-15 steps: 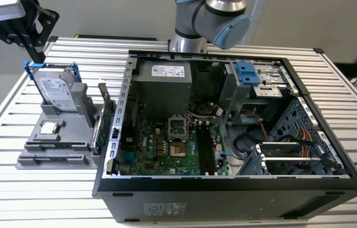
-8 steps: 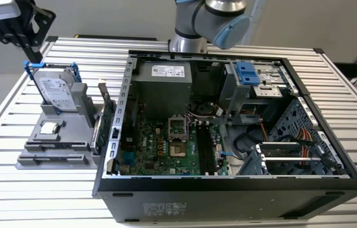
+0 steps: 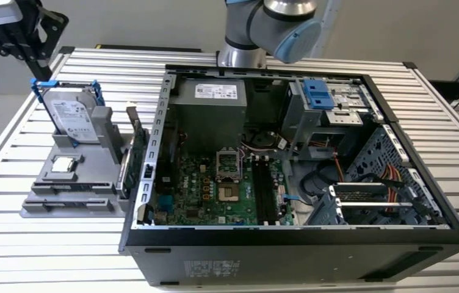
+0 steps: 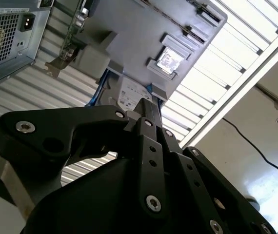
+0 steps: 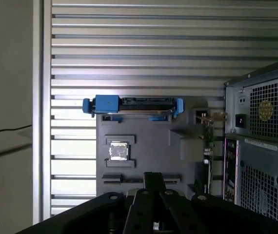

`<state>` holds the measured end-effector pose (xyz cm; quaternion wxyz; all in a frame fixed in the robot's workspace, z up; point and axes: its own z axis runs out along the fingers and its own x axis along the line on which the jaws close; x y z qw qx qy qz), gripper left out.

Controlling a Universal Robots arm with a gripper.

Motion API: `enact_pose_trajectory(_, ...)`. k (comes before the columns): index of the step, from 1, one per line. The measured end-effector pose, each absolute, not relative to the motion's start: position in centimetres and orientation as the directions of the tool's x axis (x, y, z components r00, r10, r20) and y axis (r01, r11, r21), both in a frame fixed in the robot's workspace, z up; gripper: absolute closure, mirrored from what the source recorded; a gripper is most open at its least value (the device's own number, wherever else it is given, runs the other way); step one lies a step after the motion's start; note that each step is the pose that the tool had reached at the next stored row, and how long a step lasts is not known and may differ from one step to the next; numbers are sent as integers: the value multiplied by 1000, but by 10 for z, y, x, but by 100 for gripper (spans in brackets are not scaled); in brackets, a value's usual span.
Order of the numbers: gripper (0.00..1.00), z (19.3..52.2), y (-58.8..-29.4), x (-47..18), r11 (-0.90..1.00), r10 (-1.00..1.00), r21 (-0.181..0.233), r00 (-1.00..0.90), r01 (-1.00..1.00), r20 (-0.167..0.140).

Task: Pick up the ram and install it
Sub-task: 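Reach for the ram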

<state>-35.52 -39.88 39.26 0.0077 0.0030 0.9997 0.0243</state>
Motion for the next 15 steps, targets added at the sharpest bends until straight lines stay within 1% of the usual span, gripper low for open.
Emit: enact_pose_trajectory(15,100,393,-407,-355,999,6,49,-1000,6,-14)
